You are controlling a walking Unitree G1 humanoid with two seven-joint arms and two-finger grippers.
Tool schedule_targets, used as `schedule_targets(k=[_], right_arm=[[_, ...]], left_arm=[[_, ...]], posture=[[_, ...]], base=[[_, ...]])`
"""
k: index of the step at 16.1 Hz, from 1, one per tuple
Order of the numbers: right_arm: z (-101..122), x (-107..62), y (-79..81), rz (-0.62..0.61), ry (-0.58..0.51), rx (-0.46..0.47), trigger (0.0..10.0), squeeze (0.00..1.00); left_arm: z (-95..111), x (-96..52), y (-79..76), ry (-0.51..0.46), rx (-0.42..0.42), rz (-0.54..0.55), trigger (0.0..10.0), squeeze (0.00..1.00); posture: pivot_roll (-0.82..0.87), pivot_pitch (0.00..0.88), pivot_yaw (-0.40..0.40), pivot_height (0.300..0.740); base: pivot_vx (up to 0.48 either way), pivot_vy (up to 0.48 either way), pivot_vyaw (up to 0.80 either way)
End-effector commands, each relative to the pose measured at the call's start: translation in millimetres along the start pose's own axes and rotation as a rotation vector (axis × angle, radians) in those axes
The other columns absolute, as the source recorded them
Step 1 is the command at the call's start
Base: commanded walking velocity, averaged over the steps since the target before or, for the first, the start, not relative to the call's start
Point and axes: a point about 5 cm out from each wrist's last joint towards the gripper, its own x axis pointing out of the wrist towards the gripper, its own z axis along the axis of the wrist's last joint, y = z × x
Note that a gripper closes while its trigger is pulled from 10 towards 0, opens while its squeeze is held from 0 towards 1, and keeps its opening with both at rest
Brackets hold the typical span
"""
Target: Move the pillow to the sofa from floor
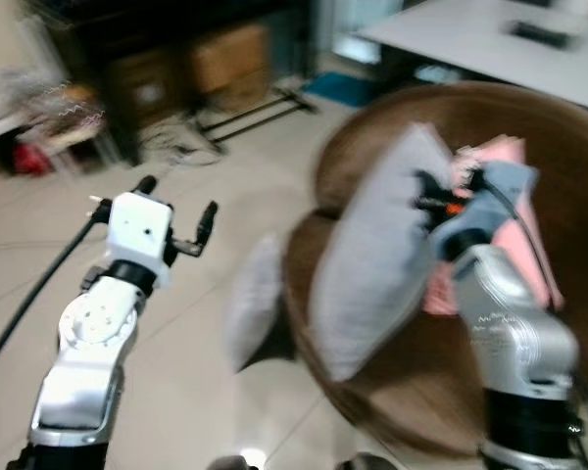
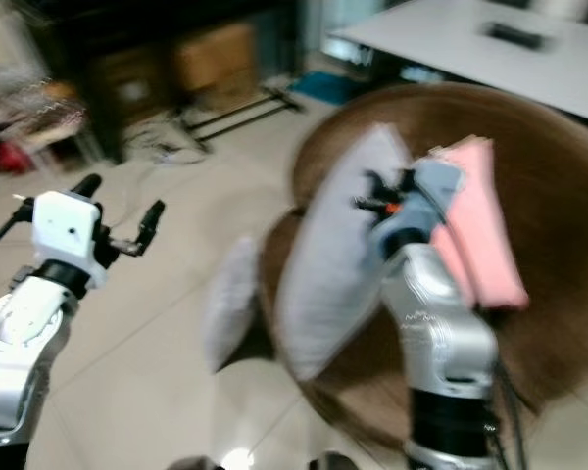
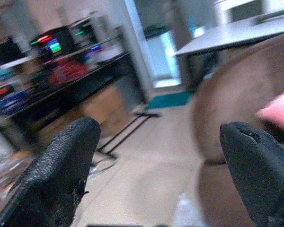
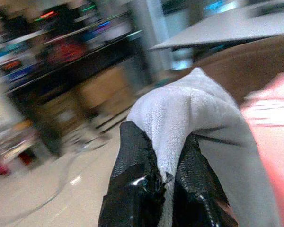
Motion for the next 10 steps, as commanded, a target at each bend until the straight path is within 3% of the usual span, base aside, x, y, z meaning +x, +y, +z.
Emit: schedule_targets(k=[1,4,9,10], right_arm=[[16.3,0.9,12.3,0.068,-0.079,0.003,10.0,0.0],[18.5,2.6,16.8,0.109,-0.086,-0.019,10.0,0.0],[16.8,4.9,21.8,0.14,-0.07,-0.036,10.0,0.0],[17.0,5.2,22.4,0.145,-0.069,-0.038,10.0,0.0]], left_arm=[[-0.6,-1.4,3.2,0.004,0.003,0.004,10.0,0.0],[-1.6,-3.7,4.7,0.008,0.004,0.013,10.0,0.0],[-2.7,-7.3,6.2,0.013,0.006,0.023,10.0,0.0],[-2.7,-7.5,6.1,0.012,0.004,0.024,10.0,0.0]], posture=[[0.03,0.0,0.022,0.74],[0.03,0.0,0.013,0.74],[0.04,0.0,-0.003,0.74],[0.04,0.0,-0.004,0.74]], base=[[0.0,0.0,-0.8],[0.0,0.0,-0.21],[0.248,0.0,0.0],[0.274,0.0,-0.69]])
